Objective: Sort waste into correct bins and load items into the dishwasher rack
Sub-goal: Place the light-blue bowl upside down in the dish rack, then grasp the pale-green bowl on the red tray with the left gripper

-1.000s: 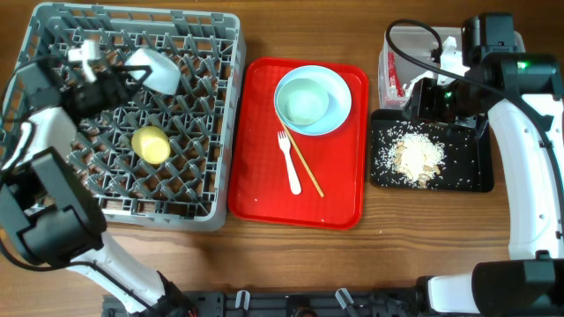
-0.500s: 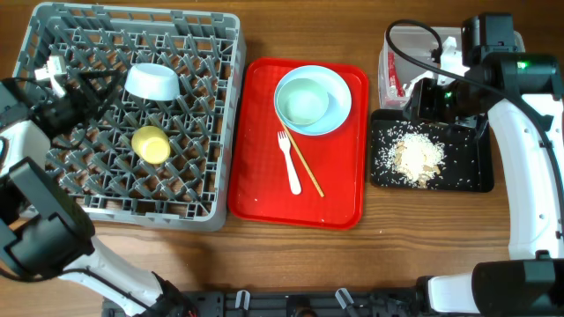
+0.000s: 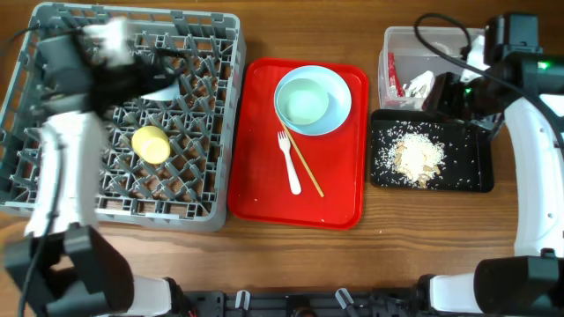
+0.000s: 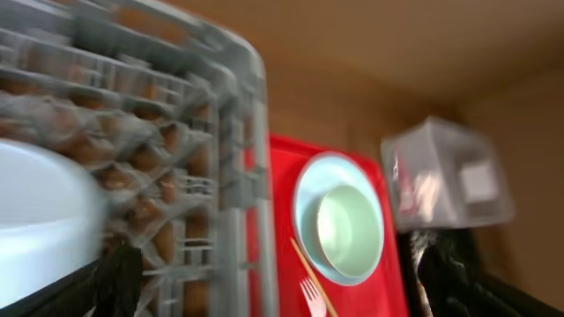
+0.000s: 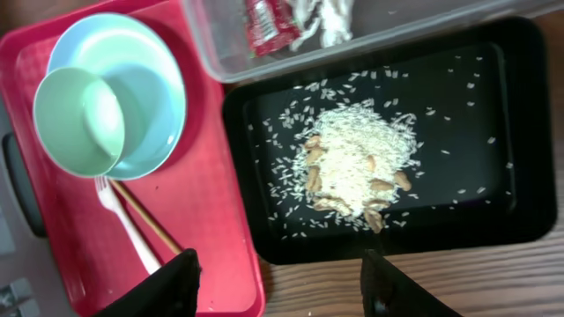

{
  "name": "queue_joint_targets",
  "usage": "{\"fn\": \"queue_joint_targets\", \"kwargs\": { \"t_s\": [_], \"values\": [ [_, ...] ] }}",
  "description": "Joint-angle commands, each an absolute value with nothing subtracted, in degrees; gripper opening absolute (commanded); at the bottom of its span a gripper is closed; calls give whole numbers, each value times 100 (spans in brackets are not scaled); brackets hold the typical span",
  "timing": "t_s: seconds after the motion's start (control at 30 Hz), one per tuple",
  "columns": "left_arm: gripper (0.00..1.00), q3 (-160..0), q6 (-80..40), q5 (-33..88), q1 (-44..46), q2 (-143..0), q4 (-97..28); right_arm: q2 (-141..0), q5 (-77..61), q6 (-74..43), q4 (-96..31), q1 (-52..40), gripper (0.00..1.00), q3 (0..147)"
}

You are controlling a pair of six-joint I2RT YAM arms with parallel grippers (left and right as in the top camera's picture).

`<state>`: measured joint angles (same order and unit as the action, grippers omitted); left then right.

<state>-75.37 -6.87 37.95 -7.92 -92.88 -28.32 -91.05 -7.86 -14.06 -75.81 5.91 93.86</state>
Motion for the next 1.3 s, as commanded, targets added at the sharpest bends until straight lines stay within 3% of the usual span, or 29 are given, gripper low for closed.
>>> {"fn": "queue_joint_targets", "kwargs": {
  "t_s": [0.0, 0.3, 0.63, 0.83, 0.97, 1.1, 1.27],
  "values": [
    [100, -7577, -635, 2333, 591, -9343, -2687, -9052, -934, -1503, -7579, 753, 65, 9478],
    [99, -7577, -617, 867, 2495, -10042, -1605, -9052, -1063, -1511, -7592, 834, 68, 9478],
    [88, -7577, -617, 176, 3487, -11203, -888, -9052, -1173, -1500, -7596, 834, 69, 9478],
    [65, -7577, -617, -342, 3627, -11697, -893, -9052, -1173, -1500, -7614, 834, 69, 9478],
    [39, -7577, -617, -541, 3621, -11769, -998, -9052, -1173, -1503, -7616, 834, 69, 9478],
    [32, -7577, -617, -548, 3627, -11778, -1275, -9052, -1173, -1503, -7616, 834, 69, 9478],
    [8, -7577, -617, -548, 3627, -11775, -1372, -9052, -1170, -1500, -7616, 834, 69, 9478]
  ]
}}
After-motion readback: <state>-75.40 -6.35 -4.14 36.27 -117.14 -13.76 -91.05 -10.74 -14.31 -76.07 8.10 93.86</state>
